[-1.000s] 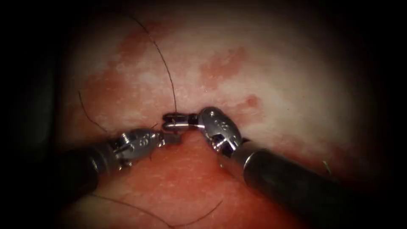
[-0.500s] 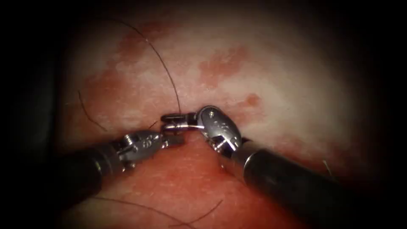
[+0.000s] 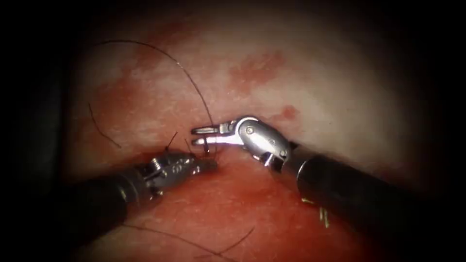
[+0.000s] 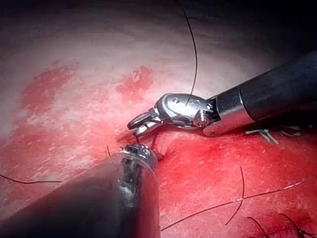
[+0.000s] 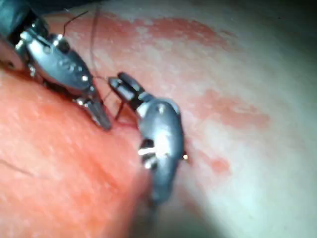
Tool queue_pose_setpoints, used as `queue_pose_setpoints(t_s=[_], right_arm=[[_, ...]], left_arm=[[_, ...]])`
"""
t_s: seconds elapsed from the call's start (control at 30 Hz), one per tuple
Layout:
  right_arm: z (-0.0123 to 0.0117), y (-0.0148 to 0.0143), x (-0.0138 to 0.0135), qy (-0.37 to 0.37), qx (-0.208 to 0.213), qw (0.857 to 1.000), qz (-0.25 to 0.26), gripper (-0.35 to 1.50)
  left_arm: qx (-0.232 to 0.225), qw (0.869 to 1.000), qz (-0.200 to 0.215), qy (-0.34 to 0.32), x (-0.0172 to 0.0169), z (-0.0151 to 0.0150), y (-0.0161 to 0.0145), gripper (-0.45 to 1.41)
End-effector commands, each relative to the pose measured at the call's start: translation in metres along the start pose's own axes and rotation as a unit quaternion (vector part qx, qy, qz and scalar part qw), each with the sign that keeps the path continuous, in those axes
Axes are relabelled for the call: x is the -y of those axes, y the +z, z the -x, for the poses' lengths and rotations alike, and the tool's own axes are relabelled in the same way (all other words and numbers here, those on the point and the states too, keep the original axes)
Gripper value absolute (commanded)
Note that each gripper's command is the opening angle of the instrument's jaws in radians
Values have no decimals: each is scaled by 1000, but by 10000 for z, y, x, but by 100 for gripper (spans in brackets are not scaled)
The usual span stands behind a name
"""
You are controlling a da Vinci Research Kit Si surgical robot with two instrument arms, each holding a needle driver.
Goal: Wound Closure
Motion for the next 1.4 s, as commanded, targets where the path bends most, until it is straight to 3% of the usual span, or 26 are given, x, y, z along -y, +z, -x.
queue_pose_setpoints(t_s=[0.03,0.3,0.6,1.03,1.4], right_arm=[[4,7,-5,-1,-1,1000,0,-35],[0,1,-2,-23,-11,1000,4,-35],[-2,-5,0,-64,-4,998,15,-35],[20,-3,26,-156,17,988,5,-35],[13,-2,32,-216,10,976,-29,-35]], left_arm=[[1,1000,0,-1,0,1,9,-45],[45,999,24,-16,1,33,28,-45],[54,998,35,-26,8,45,29,-38],[58,997,38,-27,2,42,20,-38],[58,997,48,-34,-8,23,0,-35]])
